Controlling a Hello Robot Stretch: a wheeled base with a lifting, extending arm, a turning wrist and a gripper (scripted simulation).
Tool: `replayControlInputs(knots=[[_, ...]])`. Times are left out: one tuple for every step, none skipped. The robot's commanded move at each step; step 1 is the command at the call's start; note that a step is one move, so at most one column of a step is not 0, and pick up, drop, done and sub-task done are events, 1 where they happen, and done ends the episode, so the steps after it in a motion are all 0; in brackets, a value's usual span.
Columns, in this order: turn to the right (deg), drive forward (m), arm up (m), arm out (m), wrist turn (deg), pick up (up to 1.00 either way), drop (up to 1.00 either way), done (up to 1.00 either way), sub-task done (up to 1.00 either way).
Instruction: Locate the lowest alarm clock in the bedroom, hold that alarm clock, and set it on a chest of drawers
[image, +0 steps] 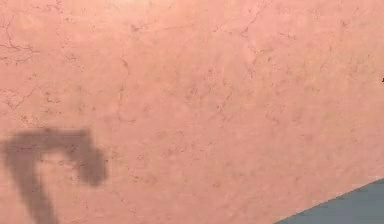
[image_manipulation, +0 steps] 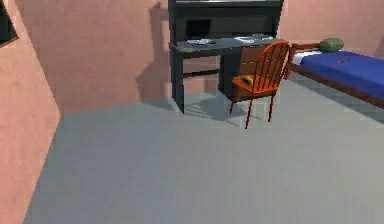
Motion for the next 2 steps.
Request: replayControlInputs(knots=[[-45.0,0.00,0.00,0.00,0.0,0.00,0.00,0.00,0.00],[45.0,0.00,0.00,0.00,0.0,0.00,0.00,0.00,0.00]])
